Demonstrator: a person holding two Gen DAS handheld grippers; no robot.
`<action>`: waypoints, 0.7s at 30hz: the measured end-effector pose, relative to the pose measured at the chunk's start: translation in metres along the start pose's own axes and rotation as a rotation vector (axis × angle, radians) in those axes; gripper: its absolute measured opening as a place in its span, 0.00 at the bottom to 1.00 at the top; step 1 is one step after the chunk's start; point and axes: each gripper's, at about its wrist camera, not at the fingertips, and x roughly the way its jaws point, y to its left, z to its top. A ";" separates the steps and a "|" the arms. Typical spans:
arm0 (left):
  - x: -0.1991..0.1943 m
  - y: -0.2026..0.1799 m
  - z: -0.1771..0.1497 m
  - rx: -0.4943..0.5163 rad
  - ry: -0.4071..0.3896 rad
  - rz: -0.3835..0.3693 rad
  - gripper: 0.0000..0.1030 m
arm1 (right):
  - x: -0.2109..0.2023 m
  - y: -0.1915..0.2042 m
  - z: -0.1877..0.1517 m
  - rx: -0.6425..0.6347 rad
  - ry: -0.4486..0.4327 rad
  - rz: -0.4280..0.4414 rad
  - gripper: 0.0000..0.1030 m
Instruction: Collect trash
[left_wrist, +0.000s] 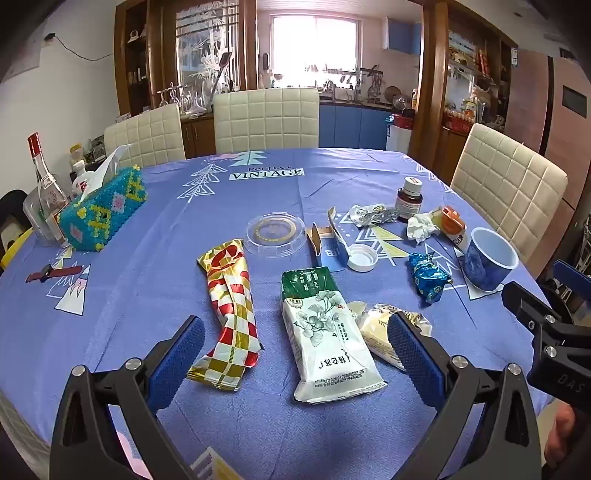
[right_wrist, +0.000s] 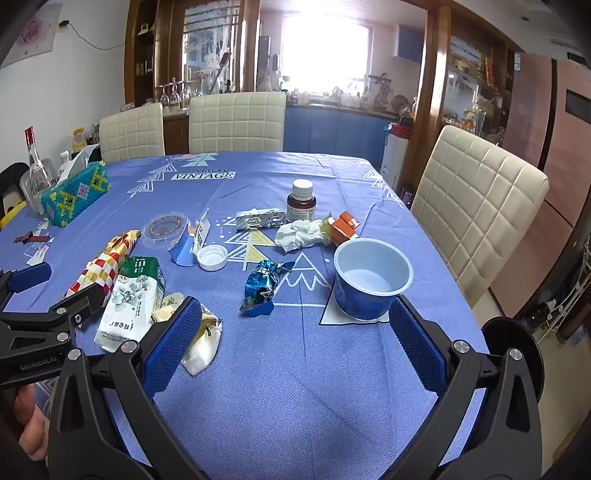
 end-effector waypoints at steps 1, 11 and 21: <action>0.000 0.000 0.000 0.001 -0.001 0.003 0.94 | 0.000 0.000 0.000 -0.001 0.002 -0.001 0.97; -0.001 0.001 0.001 0.005 0.000 0.002 0.94 | 0.000 0.003 0.001 -0.007 -0.001 -0.005 0.97; -0.001 0.000 0.000 0.007 -0.001 0.003 0.94 | 0.000 0.001 0.001 -0.010 0.002 -0.004 0.97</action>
